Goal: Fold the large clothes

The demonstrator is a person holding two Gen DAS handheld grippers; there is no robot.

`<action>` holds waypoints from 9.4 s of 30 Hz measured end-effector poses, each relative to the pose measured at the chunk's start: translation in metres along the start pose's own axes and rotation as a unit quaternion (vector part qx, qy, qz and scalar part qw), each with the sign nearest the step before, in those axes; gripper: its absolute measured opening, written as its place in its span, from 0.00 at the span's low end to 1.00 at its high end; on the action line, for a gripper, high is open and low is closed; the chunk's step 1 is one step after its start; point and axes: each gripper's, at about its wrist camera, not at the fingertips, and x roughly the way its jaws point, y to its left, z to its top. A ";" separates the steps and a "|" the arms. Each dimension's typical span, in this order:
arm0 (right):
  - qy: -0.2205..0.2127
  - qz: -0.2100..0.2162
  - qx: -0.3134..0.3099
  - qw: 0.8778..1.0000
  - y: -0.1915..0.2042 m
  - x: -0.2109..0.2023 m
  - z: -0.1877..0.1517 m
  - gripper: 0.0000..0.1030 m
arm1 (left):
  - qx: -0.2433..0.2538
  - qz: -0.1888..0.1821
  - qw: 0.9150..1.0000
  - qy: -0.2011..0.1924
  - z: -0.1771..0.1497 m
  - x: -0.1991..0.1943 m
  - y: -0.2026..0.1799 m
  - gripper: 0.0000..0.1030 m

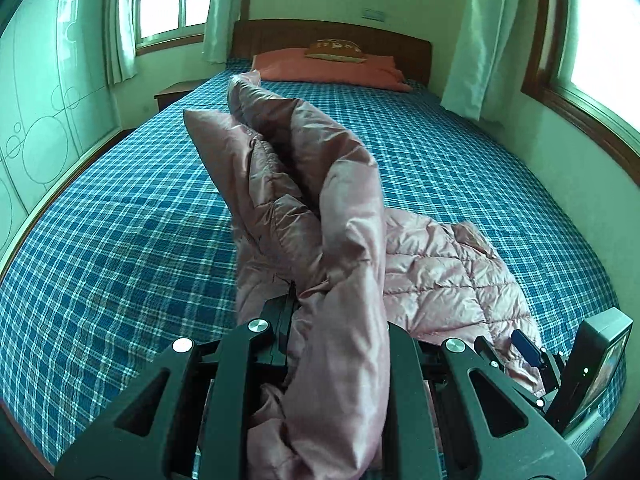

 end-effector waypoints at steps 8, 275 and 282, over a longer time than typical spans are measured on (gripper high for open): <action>0.006 -0.032 0.023 0.999 -0.040 -0.005 -0.007 0.51 | 0.053 -0.008 0.999 0.001 -0.006 0.008 -0.061 0.15; 0.117 0.381 0.312 0.863 0.041 0.088 -0.011 0.42 | -0.284 -0.143 0.946 0.069 -0.043 0.123 0.168 0.59; 0.114 0.367 0.317 0.867 0.024 0.065 -0.035 0.53 | -0.272 -0.115 0.953 0.062 -0.051 0.104 0.169 0.68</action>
